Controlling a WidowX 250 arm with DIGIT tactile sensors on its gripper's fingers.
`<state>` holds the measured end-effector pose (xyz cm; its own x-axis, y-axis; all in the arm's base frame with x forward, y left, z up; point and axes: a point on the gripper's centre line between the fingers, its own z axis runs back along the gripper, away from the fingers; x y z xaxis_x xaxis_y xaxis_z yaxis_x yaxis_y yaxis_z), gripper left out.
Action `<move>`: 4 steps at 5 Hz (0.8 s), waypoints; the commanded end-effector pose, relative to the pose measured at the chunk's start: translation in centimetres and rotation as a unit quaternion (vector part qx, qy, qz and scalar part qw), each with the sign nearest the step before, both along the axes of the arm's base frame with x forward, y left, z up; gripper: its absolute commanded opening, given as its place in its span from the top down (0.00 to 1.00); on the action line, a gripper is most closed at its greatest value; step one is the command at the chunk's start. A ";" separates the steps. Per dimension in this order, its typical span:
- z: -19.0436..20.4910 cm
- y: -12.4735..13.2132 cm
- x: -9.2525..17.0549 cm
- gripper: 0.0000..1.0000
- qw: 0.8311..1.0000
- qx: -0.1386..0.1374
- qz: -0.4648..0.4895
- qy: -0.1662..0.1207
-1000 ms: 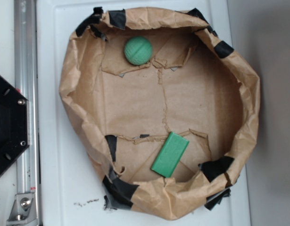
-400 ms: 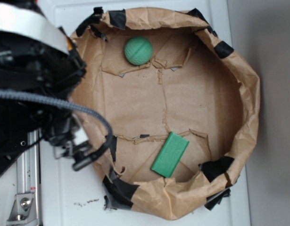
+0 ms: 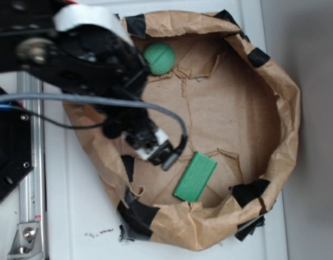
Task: Grab the green block.
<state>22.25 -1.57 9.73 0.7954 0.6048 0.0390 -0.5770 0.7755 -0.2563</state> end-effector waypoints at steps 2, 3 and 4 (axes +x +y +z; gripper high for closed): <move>-2.3 -4.7 8.6 0.00 0.999 -0.011 0.001 0.032; -5.7 -7.8 8.6 0.00 0.998 0.007 -0.023 0.061; -7.3 -9.5 7.5 0.00 0.997 0.018 -0.040 0.063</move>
<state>29.77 -9.26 2.09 0.8158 0.5750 -0.0623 -0.5777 0.8054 -0.1326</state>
